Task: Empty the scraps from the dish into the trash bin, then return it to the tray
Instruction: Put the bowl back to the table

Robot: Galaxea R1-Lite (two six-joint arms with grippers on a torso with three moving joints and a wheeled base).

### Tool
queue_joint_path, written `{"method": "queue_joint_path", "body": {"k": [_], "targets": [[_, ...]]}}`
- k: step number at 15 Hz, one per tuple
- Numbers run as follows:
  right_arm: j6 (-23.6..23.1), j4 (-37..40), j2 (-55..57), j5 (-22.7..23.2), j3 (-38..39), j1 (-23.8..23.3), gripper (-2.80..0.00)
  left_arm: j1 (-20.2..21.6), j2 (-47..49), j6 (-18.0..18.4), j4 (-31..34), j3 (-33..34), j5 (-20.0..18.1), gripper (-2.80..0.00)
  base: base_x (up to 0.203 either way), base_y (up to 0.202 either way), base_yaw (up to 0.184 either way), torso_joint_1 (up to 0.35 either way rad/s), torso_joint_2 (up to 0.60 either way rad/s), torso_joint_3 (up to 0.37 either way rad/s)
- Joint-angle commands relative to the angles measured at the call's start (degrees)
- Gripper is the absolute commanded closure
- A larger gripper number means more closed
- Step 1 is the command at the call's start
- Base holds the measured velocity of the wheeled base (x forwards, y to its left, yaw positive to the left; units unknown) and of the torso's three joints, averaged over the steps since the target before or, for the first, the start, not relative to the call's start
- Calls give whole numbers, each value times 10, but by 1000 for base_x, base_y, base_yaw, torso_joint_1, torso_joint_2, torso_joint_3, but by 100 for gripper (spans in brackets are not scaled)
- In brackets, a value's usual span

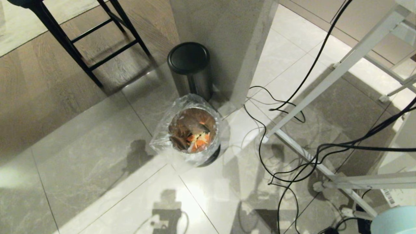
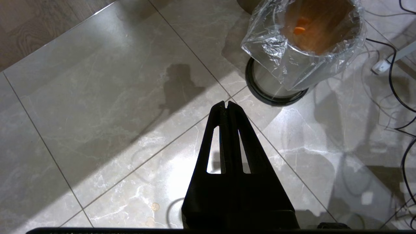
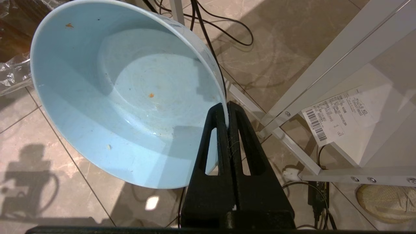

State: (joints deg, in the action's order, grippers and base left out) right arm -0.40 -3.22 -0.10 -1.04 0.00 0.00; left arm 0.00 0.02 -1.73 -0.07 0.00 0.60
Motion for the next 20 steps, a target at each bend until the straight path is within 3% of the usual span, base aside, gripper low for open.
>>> {"method": "queue_joint_path", "body": {"k": [1,20], "targets": [[0,0,1,0,0,0,0,0,0,0,0,0,0,0,0,0,0,0,0,0],[0,0,1,0,0,0,0,0,1,0,0,0,0,0,0,0,0,0,0,0]]}}
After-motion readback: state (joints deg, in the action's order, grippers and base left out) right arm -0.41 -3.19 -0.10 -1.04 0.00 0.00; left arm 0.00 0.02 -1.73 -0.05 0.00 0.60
